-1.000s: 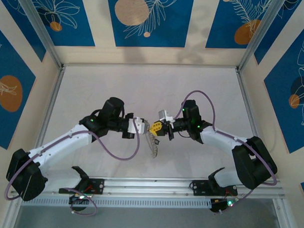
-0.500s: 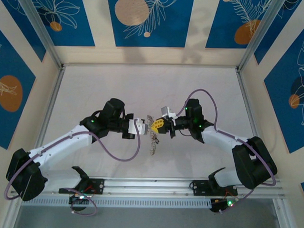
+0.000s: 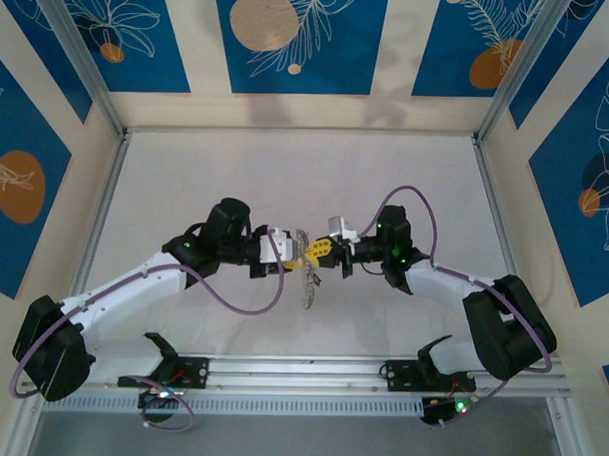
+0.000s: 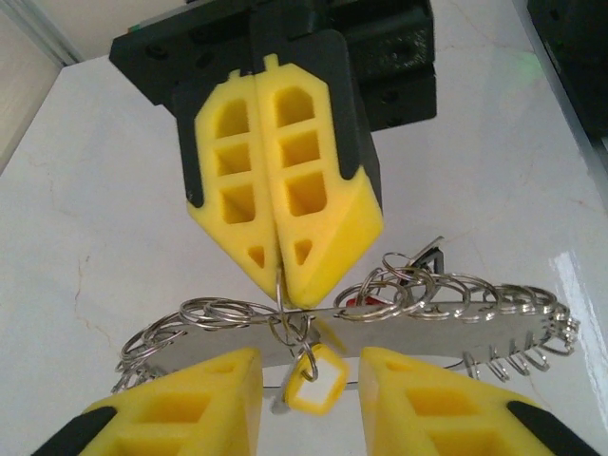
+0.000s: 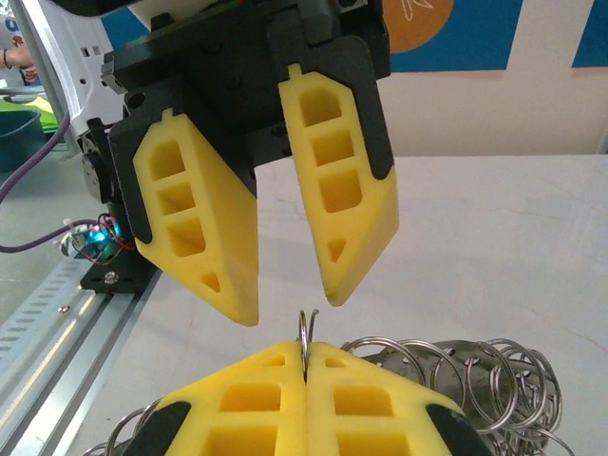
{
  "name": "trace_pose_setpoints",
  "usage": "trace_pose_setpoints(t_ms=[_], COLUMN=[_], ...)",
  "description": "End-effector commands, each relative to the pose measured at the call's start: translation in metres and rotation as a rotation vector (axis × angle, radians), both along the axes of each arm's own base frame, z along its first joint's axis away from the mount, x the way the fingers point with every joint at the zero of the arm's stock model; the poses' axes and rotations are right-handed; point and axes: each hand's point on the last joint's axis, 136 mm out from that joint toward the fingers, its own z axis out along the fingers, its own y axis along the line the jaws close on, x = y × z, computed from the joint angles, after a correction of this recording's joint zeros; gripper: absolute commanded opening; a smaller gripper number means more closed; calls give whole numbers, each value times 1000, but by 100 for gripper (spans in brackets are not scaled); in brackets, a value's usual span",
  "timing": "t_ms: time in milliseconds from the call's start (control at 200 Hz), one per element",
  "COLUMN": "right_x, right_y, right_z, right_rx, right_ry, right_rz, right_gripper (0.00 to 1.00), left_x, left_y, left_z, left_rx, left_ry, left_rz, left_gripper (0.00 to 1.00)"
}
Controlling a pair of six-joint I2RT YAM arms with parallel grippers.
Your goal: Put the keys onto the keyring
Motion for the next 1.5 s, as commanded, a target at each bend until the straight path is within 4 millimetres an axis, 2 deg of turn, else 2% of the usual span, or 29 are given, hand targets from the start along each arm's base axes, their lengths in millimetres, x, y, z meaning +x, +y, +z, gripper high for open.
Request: trace_pose_setpoints(t_ms=[0,240,370,675,875,985,1060,1255,1365,1495], right_x=[-5,-7,-8,-9,-11,-11,-11,-6,-1,2], right_y=[1,4,6,5,8,9,11,14,15,15], right_z=[16,17,18,15,16,16,12,-9,-20,-25], right_rx=[46,67,78,88,88,83,66,-51,-115,-152], right_ry=[-82,-121,-147,-174,-187,-190,-182,-170,-167,-162], right_rz=[-2,-33,-49,-58,-42,-38,-42,-77,-103,-122], right_gripper=[0,0,0,0,0,0,0,0,12,15], left_x=[-2,3,3,2,1,2,1,9,14,12], left_y=[-6,-10,-12,-7,-8,-8,-7,4,12,19], left_z=[9,8,4,-11,-15,-15,-15,-12,-13,-17], left_rx=[-69,-113,-119,-101,-91,-89,-78,25,100,205], left_ry=[36,87,114,152,172,174,171,161,154,118], left_rz=[16,56,58,82,69,70,67,125,164,161], left_gripper=[32,31,27,26,17,8,0,0,0,0])
